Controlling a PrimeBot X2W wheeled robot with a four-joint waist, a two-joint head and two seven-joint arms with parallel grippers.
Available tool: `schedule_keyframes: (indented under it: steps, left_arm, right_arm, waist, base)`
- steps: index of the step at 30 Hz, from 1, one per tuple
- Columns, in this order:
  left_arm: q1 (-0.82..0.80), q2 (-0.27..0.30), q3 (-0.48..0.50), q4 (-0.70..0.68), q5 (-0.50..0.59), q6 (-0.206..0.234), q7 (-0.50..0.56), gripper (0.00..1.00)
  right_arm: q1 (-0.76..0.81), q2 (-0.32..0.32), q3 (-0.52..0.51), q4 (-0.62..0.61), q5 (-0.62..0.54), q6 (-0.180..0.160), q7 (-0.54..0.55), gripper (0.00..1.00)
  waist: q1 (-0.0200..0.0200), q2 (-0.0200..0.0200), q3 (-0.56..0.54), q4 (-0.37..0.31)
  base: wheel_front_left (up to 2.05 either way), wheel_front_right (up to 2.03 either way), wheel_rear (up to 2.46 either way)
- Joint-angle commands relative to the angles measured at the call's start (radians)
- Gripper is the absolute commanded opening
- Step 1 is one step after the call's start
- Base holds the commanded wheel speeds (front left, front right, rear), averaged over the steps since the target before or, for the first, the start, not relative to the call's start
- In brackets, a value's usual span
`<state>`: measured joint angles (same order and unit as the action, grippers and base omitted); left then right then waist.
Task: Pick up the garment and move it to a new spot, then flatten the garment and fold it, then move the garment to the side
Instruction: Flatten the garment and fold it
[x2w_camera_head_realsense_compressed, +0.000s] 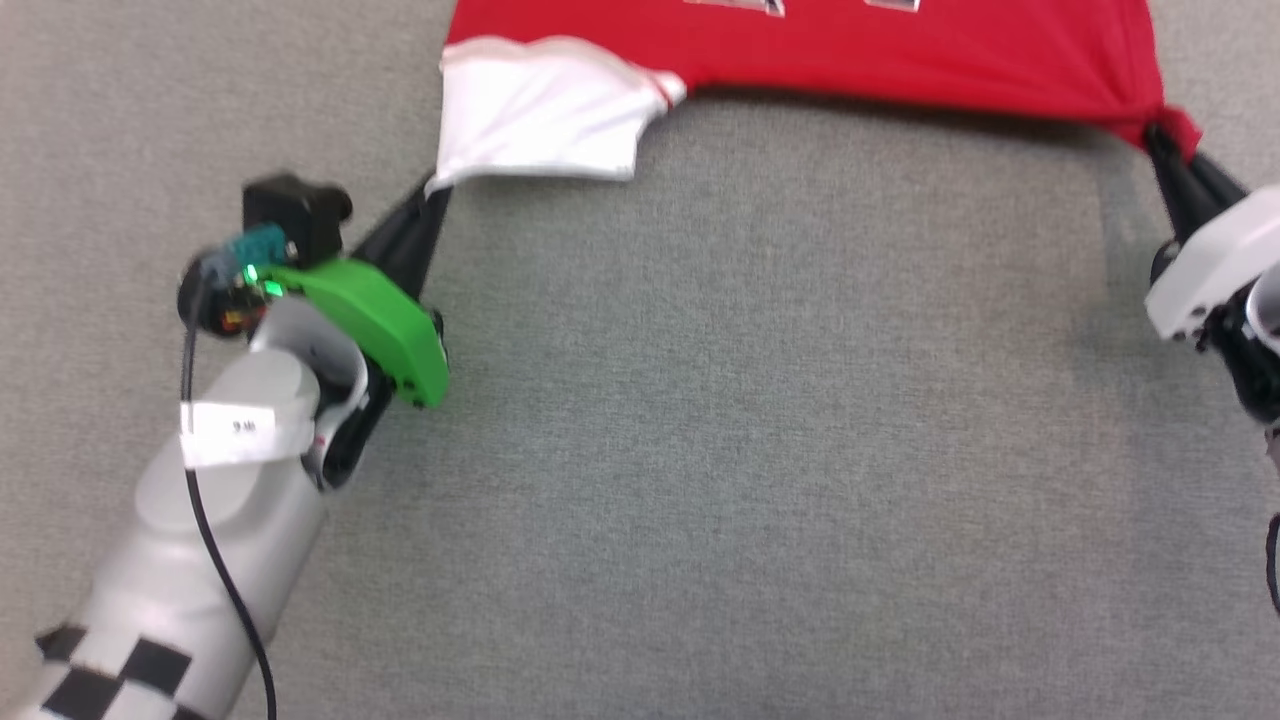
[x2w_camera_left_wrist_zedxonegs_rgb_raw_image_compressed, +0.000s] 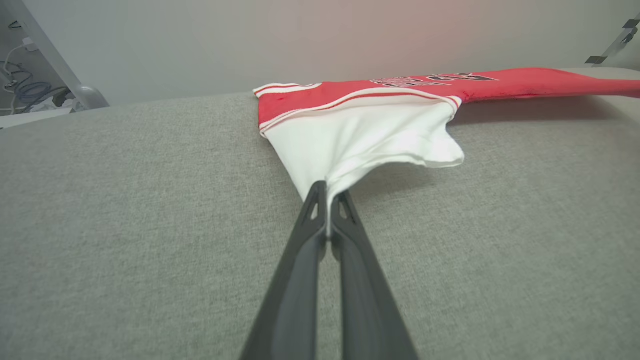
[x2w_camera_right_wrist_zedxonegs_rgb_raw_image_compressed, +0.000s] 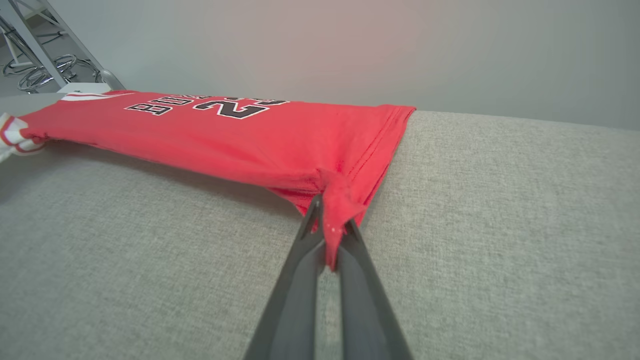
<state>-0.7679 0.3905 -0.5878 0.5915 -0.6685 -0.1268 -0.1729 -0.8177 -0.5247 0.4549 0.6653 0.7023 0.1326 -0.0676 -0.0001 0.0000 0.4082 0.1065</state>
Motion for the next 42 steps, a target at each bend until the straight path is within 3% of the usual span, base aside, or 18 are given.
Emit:
schedule_keyframes:
  steps: [1,14,20,33,42]
  left_arm:
    - [0.051,0.021,-0.006,-0.017,-0.013,0.005,0.014,0.00]
    - [0.423,0.143,-0.061,-0.308,-0.126,0.031,0.198,0.00]
    - [0.591,0.214,-0.062,-0.473,-0.186,0.075,0.247,0.00]
    - [0.841,0.334,-0.071,-0.686,-0.273,0.146,0.307,0.00]
    - [0.982,0.400,-0.068,-0.780,-0.360,0.155,0.323,0.00]
  right_arm:
    - [0.039,-0.013,0.004,-0.005,0.016,-0.002,-0.009,0.00]
    - [0.354,-0.020,0.032,-0.023,0.151,-0.002,-0.017,0.00]
    - [0.467,-0.024,0.035,-0.057,0.196,-0.002,-0.015,0.00]
    - [0.724,-0.079,0.025,-0.260,0.287,-0.002,0.071,0.00]
    - [0.898,-0.112,-0.031,-0.386,0.318,-0.002,0.124,0.00]
  waist:
    - [0.0001,0.0000,-0.104,0.027]
    - [0.0001,0.0000,-0.311,0.046]
    - [0.0001,0.0000,-0.376,0.031]
    - [0.0001,0.0000,-0.485,-0.001]
    - [0.0001,0.0000,-0.514,-0.025]
  base:
    - [0.00,0.00,0.00]
    - [0.00,0.00,0.00]
    - [0.00,0.00,0.00]
    - [0.00,0.00,0.00]
    - [0.00,0.00,0.00]
